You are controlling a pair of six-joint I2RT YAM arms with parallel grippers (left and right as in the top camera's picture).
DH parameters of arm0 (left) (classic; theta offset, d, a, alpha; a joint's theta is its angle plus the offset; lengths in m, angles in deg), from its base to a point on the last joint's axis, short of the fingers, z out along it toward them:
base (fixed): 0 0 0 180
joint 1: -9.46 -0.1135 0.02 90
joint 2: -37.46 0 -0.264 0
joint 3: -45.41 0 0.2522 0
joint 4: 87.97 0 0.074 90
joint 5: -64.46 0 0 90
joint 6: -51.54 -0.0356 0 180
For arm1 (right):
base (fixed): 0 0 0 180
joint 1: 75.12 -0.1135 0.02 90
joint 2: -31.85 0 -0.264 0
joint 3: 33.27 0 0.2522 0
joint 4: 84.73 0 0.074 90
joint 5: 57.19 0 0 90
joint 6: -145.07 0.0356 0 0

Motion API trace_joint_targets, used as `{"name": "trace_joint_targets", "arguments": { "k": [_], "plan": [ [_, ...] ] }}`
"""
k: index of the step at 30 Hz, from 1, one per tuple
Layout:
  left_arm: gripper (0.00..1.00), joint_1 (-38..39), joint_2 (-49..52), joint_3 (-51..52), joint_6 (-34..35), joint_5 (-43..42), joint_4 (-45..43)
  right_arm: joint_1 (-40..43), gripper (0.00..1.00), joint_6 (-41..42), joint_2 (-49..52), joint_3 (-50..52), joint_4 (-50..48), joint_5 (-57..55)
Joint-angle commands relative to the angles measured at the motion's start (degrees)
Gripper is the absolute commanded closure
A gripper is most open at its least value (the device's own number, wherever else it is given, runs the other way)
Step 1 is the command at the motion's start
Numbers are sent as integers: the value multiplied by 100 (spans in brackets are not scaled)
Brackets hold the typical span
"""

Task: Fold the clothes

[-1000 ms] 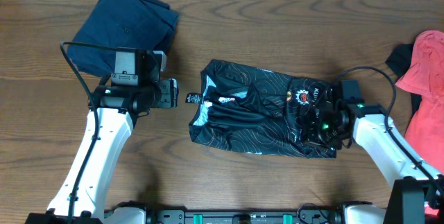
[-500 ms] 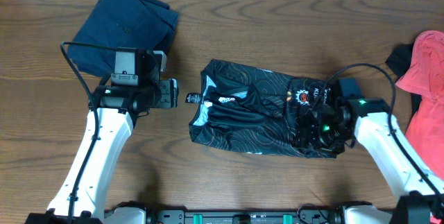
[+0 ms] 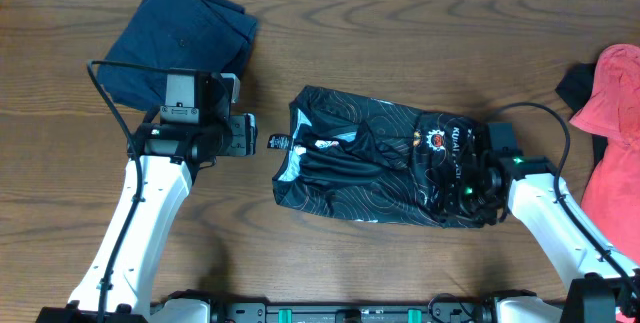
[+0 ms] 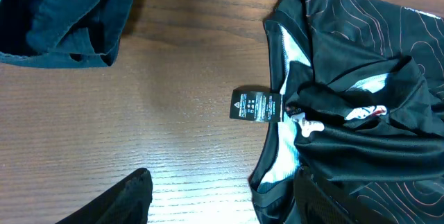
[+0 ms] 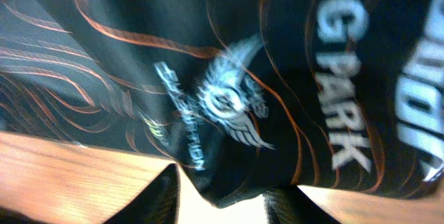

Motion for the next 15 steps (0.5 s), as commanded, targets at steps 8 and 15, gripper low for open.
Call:
{"name": "trace_joint_targets", "arguments": {
  "k": [8,15],
  "plan": [
    [33,-20,31,-13,26,52,20,35,99,107,-7,17,-481,1495],
    [33,-20,33,-13,26,52,-7,-122,93,-92,-4,20,-612,2909]
  ]
}}
